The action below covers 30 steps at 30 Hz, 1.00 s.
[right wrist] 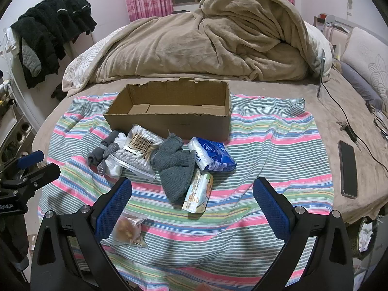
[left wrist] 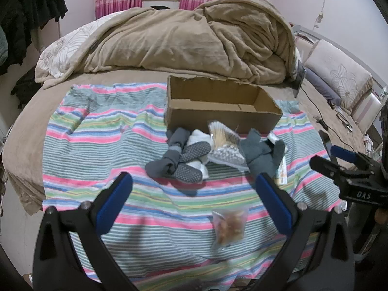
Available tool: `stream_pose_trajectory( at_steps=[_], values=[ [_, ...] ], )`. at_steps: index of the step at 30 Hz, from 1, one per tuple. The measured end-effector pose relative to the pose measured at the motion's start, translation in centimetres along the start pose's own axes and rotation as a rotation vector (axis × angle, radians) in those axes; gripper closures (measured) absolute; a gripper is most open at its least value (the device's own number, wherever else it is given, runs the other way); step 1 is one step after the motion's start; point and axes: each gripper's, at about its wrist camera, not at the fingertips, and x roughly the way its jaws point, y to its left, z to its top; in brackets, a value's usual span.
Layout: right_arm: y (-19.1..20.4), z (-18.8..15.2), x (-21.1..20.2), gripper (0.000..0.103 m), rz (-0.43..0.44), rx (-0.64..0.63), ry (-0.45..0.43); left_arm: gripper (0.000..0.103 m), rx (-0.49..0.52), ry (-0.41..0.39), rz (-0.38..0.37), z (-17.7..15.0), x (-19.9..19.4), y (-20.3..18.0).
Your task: Organize objects
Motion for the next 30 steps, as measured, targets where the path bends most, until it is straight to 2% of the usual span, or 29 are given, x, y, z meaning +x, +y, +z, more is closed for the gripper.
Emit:
stream_pose_trajectory(
  at_steps=[12, 21, 24, 25, 30],
  values=[
    [-0.4, 0.2, 0.6, 0.001, 0.001, 0.008, 0.012, 0.001, 0.0, 0.013, -0.005, 0.1, 0.8, 0.3],
    [-2.2, 0.1, 2.7, 0.001, -0.012, 0.042, 0.052, 0.002, 0.007, 0.046, 0.03, 0.4, 4.0, 2.2],
    [-3.0, -0.1, 3.9, 0.002, -0.021, 0.055, 0.073, 0.006, 0.019, 0.063, 0.038, 0.7, 5.4, 2.9],
    [-3.3, -0.1, 4.3, 0.002, -0.022, 0.061, 0.083, 0.011, 0.023, 0.071, 0.041, 0.7, 5.8, 3.0],
    [-4.1, -0.3, 6.3, 0.003, -0.003, 0.082, 0.115, 0.016, 0.039, 0.107, 0.04, 1.3, 8.7, 3.7]
  ],
)
